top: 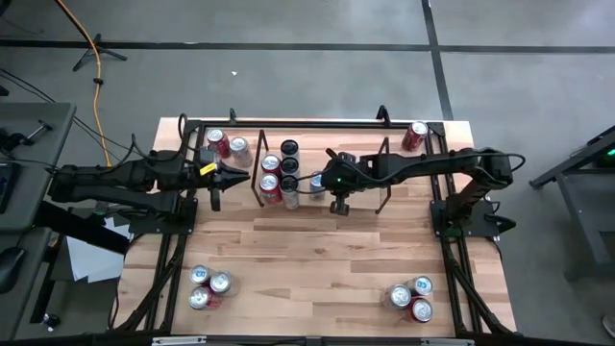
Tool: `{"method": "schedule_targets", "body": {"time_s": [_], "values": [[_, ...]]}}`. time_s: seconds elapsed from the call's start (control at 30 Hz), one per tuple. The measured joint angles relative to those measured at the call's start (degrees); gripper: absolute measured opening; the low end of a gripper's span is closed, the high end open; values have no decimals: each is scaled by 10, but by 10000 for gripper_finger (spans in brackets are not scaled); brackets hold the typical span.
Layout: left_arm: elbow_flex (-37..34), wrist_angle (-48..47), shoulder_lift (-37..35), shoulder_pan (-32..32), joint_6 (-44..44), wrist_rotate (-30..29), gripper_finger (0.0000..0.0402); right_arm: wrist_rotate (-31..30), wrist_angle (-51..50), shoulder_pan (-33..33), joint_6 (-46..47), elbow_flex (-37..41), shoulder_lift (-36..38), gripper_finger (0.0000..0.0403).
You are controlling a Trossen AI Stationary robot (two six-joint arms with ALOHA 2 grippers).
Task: Place canned beverage on shelf
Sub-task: Put the top right blue soda can on the shelf
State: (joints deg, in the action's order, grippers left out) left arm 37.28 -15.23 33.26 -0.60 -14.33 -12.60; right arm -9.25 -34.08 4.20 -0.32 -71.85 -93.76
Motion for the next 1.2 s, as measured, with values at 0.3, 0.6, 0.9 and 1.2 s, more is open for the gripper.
{"method": "schedule_targets", "body": {"time_s": [0.3, 0.6, 0.9, 1.2], "values": [[0, 1, 6, 0, -6, 0, 0, -26, 37, 0, -8, 0, 0, 0], [0, 0, 6, 0, -6, 0, 0, -7, 82, 0, -7, 0, 0, 0], [0, 0, 6, 0, -16, -2, 0, -8, 90, 0, -12, 0, 0, 0], [0, 0, 6, 0, -16, -5, 0, -17, 84, 3, -36, 0, 0, 0]]}}
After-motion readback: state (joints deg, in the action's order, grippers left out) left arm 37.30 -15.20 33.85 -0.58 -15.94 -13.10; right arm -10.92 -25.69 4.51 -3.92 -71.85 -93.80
